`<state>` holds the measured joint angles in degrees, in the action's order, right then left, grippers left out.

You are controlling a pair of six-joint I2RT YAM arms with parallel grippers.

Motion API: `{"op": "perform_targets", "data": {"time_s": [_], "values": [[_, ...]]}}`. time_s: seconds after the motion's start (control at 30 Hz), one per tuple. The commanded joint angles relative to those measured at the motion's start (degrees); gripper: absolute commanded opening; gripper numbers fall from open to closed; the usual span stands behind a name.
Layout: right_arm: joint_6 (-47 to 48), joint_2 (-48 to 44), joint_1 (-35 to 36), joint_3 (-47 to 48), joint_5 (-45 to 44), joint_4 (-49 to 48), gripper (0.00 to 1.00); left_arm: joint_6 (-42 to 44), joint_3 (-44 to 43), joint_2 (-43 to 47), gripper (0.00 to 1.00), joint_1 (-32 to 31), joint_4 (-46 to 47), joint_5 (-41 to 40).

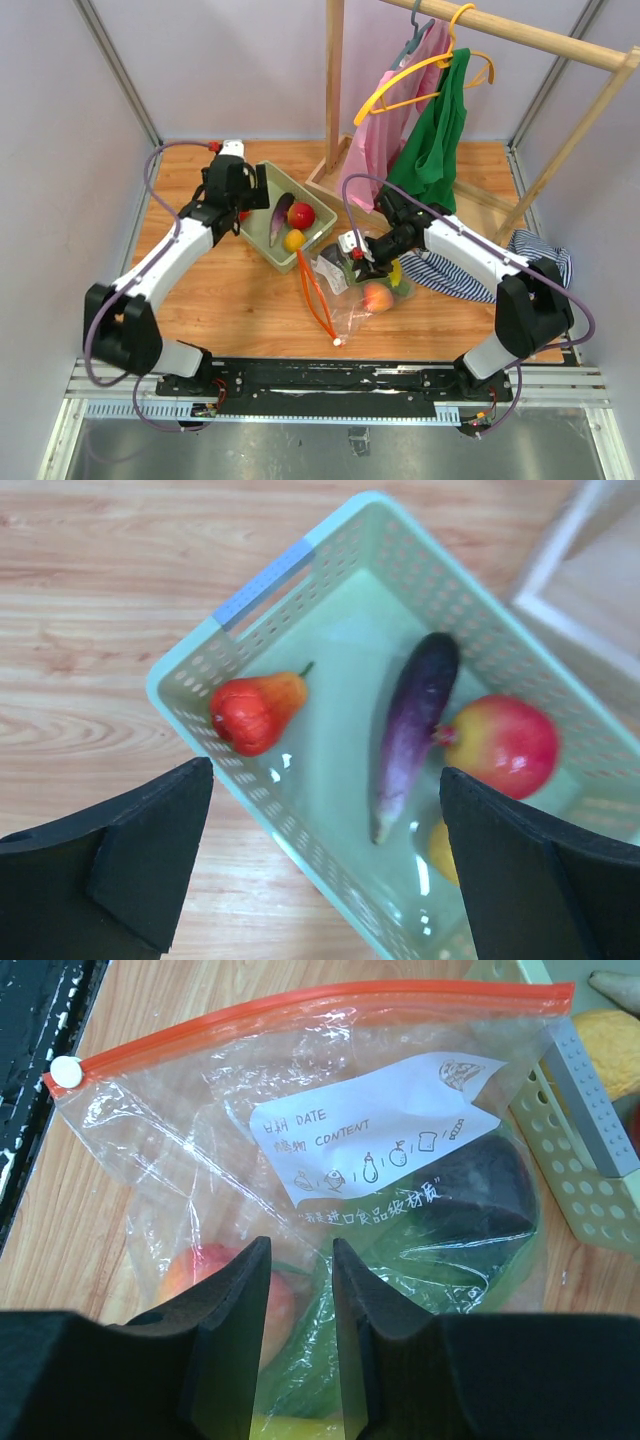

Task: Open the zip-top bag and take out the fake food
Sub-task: Place the fake vegetable in the bin.

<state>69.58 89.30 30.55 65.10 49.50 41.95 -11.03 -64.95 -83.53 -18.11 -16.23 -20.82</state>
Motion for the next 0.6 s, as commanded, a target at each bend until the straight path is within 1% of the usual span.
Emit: {"op": "perform_targets", "data": {"time_s": [0.0,0.1,0.27,0.37,0.47,0.57], "values": [[2.3,-2.7,-0.6,-1.1,3.2,1.8,0.34,-2.2,7.9,9.5,0.99,0.3,10.1,11.8],[3.3,-3.5,-0.6,-1.6,3.9,1.9,0.35,-3.8,13.1,14.9,0.99,0.3,13.3,19.8],[6.7,-4.9,-0.6,-2.0,5.2,3.9,0.39,-8.2,22.0,24.4,0.9,0.3,20.0,31.5],[10.7,-6.0,-0.6,-2.5,6.1,5.6,0.42,-10.8,28.4,31.5,0.86,0.3,25.7,37.1],[15.4,-6.8,-0.6,-2.9,7.2,8.2,0.48,-13.7,35.6,39.0,0.83,0.3,31.8,42.1],[21.7,-8.0,-0.6,-3.5,9.0,11.4,0.57,-17.9,41.2,45.6,0.8,0.3,34.6,44.5]]}}
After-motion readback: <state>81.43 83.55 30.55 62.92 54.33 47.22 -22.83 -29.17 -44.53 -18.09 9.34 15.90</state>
